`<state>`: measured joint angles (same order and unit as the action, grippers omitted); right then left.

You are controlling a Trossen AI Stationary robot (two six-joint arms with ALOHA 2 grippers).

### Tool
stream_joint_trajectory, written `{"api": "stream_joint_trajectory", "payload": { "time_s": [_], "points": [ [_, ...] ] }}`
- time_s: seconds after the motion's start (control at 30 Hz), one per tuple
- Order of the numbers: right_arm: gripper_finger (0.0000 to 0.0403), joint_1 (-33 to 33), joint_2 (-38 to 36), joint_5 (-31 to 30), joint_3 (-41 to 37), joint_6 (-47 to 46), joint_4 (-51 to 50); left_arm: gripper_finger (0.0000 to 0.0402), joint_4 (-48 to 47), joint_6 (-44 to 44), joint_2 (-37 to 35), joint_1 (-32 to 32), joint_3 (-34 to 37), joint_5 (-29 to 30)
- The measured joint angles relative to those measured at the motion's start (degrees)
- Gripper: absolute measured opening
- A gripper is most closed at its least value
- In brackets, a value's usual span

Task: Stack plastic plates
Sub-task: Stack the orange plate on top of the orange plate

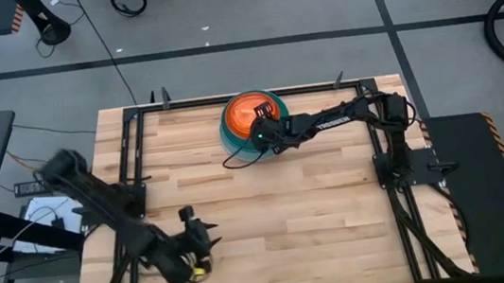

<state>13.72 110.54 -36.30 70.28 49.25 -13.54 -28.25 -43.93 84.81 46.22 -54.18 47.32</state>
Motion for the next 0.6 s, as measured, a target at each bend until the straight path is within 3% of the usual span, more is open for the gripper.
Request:
{"api": "stream_joint_trajectory", "payload": {
  "time_s": [0.13, 0.3, 0.4, 0.6],
  "points": [
    [0.0042, 0.28, 0.00, 1.10, 0.00, 0.18, 1.14, 0.0171, 25.31, 9.10, -8.51, -1.34, 13.71, -1.32],
    [0.0069, 0.31, -0.02, 1.23, 0.00, 1.09, 2.49, 0.0171, 55.87, 20.44, -10.18, -5.58, 26.49, -8.57],
    [0.0086, 0.29, -0.02, 1.29, 0.00, 1.79, 2.83, 0.0171, 64.29, 23.30, -9.85, -8.96, 29.67, -13.03],
    [0.0115, -0.48, -0.02, -0.02, 0.00, 1.93, 3.32, 0.0171, 69.11, 27.09, -9.87, -14.64, 30.56, -20.04]
  ]
}}
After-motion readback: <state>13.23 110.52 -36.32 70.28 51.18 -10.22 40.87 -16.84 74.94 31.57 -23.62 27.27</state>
